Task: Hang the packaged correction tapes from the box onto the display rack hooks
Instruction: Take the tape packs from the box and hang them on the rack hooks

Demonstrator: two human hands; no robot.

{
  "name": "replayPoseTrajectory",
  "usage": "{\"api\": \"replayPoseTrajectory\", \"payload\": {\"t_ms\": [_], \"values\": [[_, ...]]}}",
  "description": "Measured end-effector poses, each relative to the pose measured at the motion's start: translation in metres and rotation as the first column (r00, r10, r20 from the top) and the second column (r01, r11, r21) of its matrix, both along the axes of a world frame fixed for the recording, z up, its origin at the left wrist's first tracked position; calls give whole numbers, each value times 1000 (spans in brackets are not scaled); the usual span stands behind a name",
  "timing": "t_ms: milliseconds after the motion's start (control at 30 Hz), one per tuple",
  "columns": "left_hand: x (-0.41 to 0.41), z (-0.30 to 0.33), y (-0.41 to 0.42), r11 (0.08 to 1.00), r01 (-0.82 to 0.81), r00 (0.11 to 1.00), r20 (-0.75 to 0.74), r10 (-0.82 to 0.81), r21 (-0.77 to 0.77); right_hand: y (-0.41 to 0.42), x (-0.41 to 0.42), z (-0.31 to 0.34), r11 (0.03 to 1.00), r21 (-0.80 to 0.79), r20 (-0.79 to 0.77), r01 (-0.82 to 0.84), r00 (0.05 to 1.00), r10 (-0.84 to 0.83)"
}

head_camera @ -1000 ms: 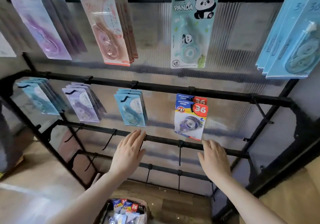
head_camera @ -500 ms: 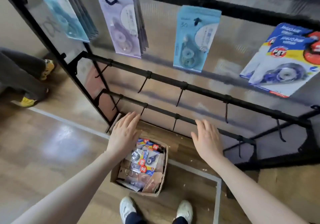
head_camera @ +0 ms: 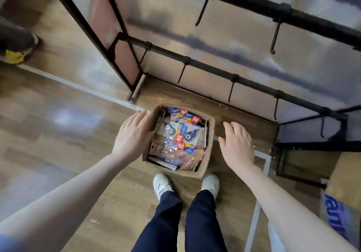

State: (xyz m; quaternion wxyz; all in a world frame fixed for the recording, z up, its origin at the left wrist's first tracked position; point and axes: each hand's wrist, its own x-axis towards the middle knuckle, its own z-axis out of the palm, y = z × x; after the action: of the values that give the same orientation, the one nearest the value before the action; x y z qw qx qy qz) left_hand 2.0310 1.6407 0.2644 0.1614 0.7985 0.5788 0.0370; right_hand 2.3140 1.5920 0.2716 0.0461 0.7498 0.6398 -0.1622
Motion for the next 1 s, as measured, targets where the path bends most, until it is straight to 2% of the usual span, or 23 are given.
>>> {"api": "replayPoseTrajectory", "payload": {"t_ms": [300, 500, 600, 800, 1000], "values": [[-9, -108, -21, 976, 67, 997, -31, -75, -209, -6, -16, -88, 989, -145, -9, -27, 1000, 26], [-10, -184, -34, 934, 132, 984, -68, -163, -331, -9, -19, -156, 980, -182, -9, -78, 997, 78], [-8, -225, -33, 894, 162, 976, -67, -208, -419, -10, -17, -193, 977, -179, 4, -115, 993, 118], [2, -291, -35, 778, 236, 900, -171, -401, -582, -6, -16, -255, 954, -229, 4, -194, 980, 200], [36, -331, -52, 675, 122, 911, -188, -367, -728, -5, -16, -297, 948, -221, -14, -230, 972, 233]]}}
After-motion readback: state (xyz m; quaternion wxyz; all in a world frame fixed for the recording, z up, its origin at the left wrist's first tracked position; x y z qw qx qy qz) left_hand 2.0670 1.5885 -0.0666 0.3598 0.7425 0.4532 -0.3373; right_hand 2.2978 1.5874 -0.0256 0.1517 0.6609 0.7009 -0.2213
